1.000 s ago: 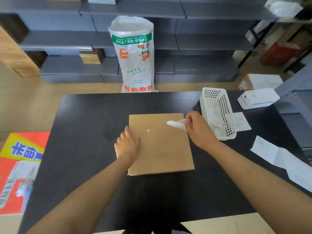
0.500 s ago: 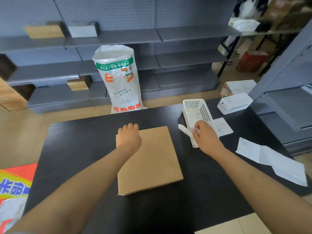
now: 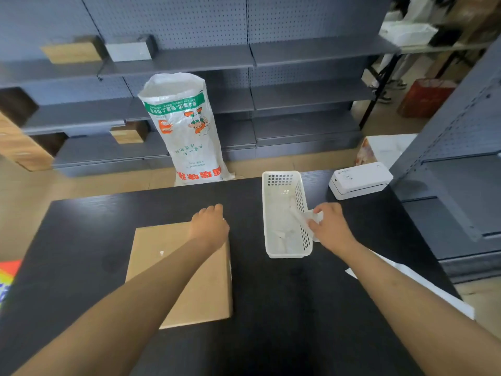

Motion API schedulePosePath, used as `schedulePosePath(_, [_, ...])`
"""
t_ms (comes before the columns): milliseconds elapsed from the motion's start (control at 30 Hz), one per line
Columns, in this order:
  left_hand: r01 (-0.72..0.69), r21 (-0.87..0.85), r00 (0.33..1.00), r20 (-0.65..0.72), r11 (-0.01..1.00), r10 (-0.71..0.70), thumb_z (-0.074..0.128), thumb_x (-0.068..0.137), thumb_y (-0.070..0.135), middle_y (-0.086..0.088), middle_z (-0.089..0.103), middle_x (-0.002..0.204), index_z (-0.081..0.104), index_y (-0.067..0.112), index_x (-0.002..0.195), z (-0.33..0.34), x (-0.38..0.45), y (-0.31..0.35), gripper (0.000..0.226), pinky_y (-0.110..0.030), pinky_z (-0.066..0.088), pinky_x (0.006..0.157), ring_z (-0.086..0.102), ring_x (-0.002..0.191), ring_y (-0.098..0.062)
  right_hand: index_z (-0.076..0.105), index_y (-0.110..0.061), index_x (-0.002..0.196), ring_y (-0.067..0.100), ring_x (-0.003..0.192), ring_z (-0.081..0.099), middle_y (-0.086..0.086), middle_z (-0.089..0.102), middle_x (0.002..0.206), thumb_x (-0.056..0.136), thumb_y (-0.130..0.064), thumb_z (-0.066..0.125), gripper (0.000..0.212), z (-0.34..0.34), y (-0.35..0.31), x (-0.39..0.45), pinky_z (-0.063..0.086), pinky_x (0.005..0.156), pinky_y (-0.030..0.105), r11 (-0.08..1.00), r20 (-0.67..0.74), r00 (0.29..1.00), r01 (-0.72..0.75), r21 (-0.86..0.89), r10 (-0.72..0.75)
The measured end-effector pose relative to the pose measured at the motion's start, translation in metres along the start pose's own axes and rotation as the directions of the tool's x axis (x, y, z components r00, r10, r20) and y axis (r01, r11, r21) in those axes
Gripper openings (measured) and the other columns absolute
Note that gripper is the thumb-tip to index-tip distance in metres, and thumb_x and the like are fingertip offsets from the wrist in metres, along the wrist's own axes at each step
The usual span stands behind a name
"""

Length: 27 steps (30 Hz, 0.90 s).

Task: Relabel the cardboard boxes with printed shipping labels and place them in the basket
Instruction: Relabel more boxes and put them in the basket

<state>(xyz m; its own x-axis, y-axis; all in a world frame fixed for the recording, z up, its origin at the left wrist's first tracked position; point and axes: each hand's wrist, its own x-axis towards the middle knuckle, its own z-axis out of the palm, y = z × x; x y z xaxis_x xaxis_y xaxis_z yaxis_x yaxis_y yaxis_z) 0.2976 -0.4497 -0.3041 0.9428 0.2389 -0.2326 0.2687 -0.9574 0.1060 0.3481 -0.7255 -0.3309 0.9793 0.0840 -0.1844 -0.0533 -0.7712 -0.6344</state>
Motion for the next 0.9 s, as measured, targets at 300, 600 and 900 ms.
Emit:
schedulePosePath(300, [0.020, -0.023, 0.999, 0.041, 1.000, -0.019, 0.038, 0.098, 0.020, -0.006, 0.053, 0.131, 0.043, 0.015, 0.136, 0.027, 0.004, 0.033, 0.039, -0.035, 0.041, 0.097, 0.052, 0.116, -0.025, 0.047, -0.014, 0.120, 0.022, 0.109, 0.053, 0.004, 0.049, 0.123, 0.084, -0.038, 0.065, 0.046, 0.053, -0.010, 0.021, 0.049, 0.090, 0.036, 0.972, 0.241, 0.970, 0.057, -0.228, 0.000])
schedulePosePath(600, [0.035, -0.096, 0.998, 0.047, 0.995, -0.031, 0.039, 0.097, 0.020, -0.004, 0.053, 0.134, 0.044, 0.016, 0.137, 0.035, 0.013, 0.034, 0.041, -0.036, 0.039, 0.101, 0.051, 0.118, -0.024, 0.039, -0.011, 0.129, 0.027, 0.113, 0.054, 0.009, 0.056, 0.122, 0.086, -0.052, 0.057, 0.062, 0.079, -0.017, 0.023, 0.040, 0.098, 0.039, 0.826, 0.225, 0.974, 0.147, -0.545, -0.025])
schedulePosePath(900, [0.012, -0.134, 0.998, 0.068, 0.991, -0.003, 0.040, 0.097, 0.018, -0.004, 0.050, 0.137, 0.043, 0.018, 0.138, 0.032, 0.017, 0.039, 0.041, -0.037, 0.037, 0.105, 0.049, 0.122, -0.024, 0.050, -0.011, 0.124, 0.030, 0.122, 0.042, 0.014, 0.039, 0.137, 0.098, -0.031, 0.039, 0.035, 0.073, -0.021, 0.012, 0.040, 0.104, 0.041, 0.855, 0.313, 0.949, 0.125, -0.503, 0.046])
